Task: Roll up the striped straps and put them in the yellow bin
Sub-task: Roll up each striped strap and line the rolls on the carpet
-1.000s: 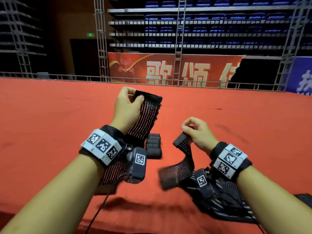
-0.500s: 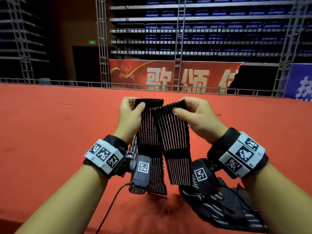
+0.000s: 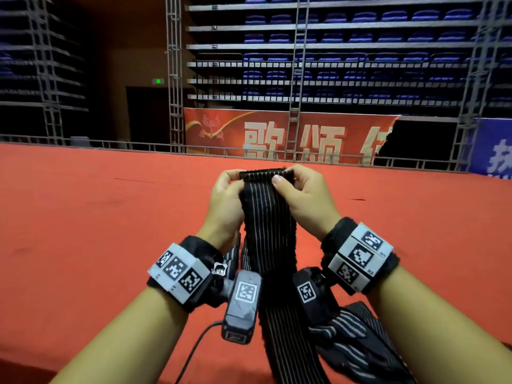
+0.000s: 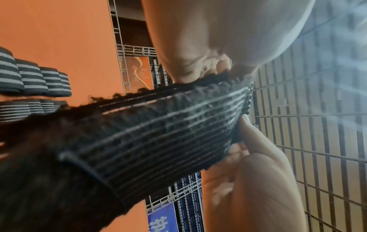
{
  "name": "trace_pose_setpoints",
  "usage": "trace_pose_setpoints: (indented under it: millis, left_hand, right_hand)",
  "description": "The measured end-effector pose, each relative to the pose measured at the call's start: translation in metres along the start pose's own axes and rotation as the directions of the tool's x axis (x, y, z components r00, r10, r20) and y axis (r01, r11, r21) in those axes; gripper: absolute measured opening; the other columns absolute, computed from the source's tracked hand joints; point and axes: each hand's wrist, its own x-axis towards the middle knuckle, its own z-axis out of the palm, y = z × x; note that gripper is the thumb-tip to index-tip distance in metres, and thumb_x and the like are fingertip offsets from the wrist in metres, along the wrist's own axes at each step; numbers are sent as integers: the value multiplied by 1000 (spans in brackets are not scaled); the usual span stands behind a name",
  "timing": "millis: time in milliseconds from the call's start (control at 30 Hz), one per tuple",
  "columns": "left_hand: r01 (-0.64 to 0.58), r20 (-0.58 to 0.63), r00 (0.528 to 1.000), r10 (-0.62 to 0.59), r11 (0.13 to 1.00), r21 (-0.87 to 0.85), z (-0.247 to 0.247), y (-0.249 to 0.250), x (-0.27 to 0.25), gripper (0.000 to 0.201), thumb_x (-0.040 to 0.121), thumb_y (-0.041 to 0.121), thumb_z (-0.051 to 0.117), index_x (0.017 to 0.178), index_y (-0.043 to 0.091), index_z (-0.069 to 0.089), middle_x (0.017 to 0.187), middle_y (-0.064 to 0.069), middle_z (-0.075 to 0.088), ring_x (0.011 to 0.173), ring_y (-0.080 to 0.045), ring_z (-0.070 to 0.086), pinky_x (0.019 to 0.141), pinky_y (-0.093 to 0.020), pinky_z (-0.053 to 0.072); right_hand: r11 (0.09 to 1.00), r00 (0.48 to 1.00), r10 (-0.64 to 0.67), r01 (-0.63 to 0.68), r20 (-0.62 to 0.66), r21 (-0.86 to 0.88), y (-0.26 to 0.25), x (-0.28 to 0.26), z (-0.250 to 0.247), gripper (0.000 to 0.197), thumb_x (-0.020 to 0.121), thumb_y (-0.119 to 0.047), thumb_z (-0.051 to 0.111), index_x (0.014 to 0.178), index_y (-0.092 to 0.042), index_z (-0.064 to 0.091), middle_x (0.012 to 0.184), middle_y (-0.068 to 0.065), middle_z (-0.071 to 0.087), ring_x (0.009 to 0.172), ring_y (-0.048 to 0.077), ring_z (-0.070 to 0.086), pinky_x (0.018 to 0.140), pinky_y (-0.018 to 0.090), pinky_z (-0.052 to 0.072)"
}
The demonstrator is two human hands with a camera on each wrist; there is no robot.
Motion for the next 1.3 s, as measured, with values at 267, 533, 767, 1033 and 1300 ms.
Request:
trace_pose_setpoints:
  millis: [267, 533, 767, 1033, 1300]
  left_hand:
    - [-87, -20, 996, 87, 996, 31, 5, 0, -1, 10, 102, 16, 47, 94, 12, 54, 80, 0, 61, 65, -9, 59, 56, -19, 49]
    - [-227, 46, 974, 222, 955, 193, 4, 10, 5, 12, 98, 2, 51, 103, 13, 52, 102, -7, 61, 90, -11, 63, 77, -24, 53]
    - [-302, 102, 953, 285, 917, 261, 13, 20, -5, 9, 97, 24, 46, 103, 22, 40, 102, -5, 55, 87, -10, 61, 76, -31, 53]
    - [-369, 234, 922, 308, 879, 301, 14, 44, -18, 17, 98, -3, 47, 98, 14, 44, 79, 1, 53, 63, -9, 52, 58, -28, 44]
    - [-350, 226, 931, 288, 880, 320, 23, 41, -29, 14, 100, 8, 51, 88, 15, 48, 76, -4, 55, 62, -10, 52, 58, -26, 43]
  right_hand:
    - [964, 995, -66, 46, -68, -263, -3, 6, 2, 25, 91, -30, 60, 74, -11, 55, 68, 3, 60, 66, 25, 57, 60, 40, 46]
    - [985, 999, -19, 14, -27, -173, -15, 11, -11, 14, 92, -27, 61, 98, -16, 55, 82, -3, 60, 72, 10, 57, 66, 29, 47]
    - [975, 989, 0, -34, 150, 221, -46, -3, -7, 12, 103, -8, 38, 98, -4, 48, 78, 3, 53, 61, 4, 52, 53, 17, 43]
    - [982, 981, -122, 98, 151, 161, -53, -8, -30, 21, 89, 8, 49, 90, -13, 52, 83, 11, 54, 72, 21, 51, 63, 34, 44]
    - [986, 981, -143, 131, 129, 103, -57, -18, -35, 12, 78, 2, 50, 77, -10, 49, 76, 12, 50, 61, 13, 48, 53, 26, 39]
